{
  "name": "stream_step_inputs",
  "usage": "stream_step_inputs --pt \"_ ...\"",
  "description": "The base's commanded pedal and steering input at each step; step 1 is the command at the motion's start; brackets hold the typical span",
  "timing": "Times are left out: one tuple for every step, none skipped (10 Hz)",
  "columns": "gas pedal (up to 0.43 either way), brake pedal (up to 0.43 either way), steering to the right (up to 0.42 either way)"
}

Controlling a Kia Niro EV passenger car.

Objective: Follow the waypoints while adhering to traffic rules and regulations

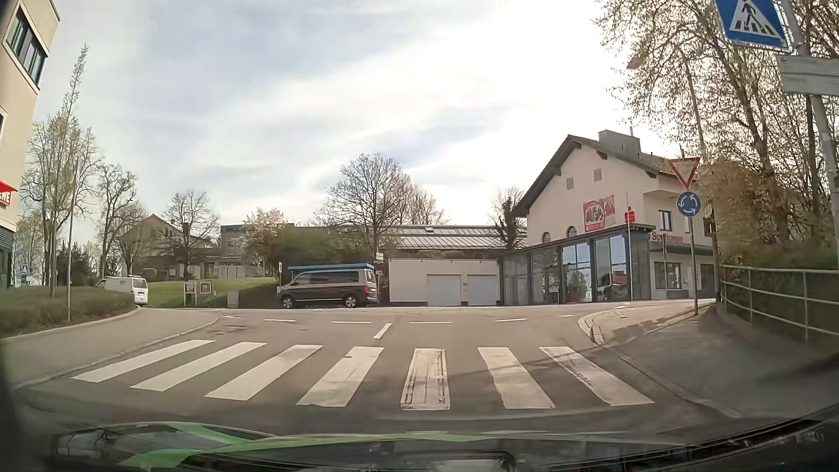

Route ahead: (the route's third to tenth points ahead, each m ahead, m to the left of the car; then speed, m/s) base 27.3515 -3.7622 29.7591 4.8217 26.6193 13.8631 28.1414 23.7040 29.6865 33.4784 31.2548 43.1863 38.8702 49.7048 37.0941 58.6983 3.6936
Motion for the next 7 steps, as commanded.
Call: stream_step_inputs --pt "0.087 0.000 0.051" --pt "0.098 0.000 0.049" --pt "0.098 0.000 0.048" --pt "0.098 0.000 0.048" --pt "0.098 0.000 0.048" --pt "0.098 0.000 0.048" --pt "0.098 0.000 0.048"
